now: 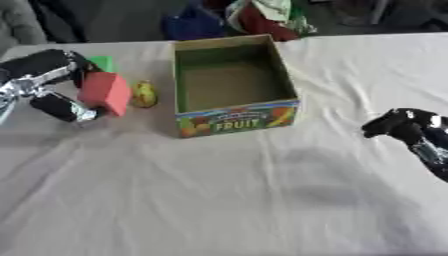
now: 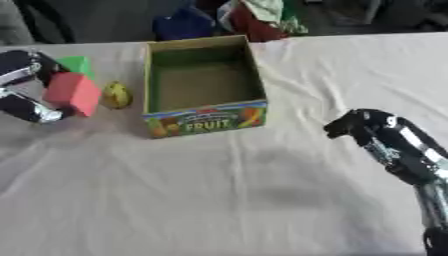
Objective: Pick up objects on the table and place them in the box.
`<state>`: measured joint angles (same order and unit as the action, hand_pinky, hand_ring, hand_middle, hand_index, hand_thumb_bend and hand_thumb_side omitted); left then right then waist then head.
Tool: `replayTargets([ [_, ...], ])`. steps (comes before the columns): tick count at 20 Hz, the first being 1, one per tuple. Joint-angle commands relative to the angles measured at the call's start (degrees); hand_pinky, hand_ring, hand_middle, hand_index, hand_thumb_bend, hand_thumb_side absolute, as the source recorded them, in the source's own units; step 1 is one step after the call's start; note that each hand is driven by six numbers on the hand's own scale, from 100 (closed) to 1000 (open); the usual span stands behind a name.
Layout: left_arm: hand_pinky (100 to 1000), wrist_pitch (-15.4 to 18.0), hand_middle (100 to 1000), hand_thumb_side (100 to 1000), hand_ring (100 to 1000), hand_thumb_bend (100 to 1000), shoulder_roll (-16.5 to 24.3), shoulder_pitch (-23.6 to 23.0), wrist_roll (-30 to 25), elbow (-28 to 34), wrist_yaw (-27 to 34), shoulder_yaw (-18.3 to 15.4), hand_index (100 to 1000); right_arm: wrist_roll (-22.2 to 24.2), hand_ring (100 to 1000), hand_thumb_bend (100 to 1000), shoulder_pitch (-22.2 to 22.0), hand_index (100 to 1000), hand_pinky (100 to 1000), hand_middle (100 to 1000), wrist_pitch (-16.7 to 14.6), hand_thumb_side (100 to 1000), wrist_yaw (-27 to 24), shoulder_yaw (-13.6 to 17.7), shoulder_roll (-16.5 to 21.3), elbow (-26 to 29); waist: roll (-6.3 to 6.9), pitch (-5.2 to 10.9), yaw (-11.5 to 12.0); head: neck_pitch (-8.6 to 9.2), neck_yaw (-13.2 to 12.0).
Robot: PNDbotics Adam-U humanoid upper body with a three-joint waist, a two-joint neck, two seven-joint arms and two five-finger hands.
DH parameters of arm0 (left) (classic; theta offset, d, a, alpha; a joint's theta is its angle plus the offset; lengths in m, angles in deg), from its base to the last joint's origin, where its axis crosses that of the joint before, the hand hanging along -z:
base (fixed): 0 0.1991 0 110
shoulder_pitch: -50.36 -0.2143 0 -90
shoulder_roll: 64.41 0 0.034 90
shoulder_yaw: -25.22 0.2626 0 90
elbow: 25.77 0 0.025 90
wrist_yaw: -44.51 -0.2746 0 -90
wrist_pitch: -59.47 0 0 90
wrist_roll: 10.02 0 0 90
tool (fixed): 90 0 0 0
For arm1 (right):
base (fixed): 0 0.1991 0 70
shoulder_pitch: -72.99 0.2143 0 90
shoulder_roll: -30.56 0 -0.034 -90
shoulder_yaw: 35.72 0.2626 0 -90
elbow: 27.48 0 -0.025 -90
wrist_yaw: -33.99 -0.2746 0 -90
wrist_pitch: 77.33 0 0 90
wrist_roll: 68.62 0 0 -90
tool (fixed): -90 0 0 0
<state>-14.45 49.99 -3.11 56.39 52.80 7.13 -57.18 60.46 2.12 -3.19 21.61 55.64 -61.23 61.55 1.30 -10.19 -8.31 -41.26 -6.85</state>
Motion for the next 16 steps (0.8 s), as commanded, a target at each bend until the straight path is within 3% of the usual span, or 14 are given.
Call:
replayTargets([
  [1, 643, 0.20, 517, 376, 538, 323, 0.80, 3.09, -0.23, 1.67, 0.40, 0.49, 734, 0.23, 744, 100, 0.50, 662, 729, 592, -0.10, 561, 0.09, 0.00, 0.99, 0.49, -0.02, 1.16, -0.14, -0.33, -0.17],
  [6, 641, 0.66, 516, 354, 537, 304, -4.02, 8.62, -0.42, -0.53, -1.91, 2.30, 734, 0.55, 744, 100, 0.56, 661, 729, 591, 0.00, 561, -0.09, -0.28, 0.72, 0.52, -0.13, 1.29, -0.59, -0.15, -0.63],
  [16, 637, 2.62, 520, 394, 538, 328, -14.61, 16.19, 2.62, -12.14, -11.06, 4.14, 740, 1.50, 744, 100, 0.82, 661, 729, 591, 0.25, 564, -0.49, -1.18, 0.03, 0.55, -0.42, 1.36, -1.89, 0.43, -2.18],
])
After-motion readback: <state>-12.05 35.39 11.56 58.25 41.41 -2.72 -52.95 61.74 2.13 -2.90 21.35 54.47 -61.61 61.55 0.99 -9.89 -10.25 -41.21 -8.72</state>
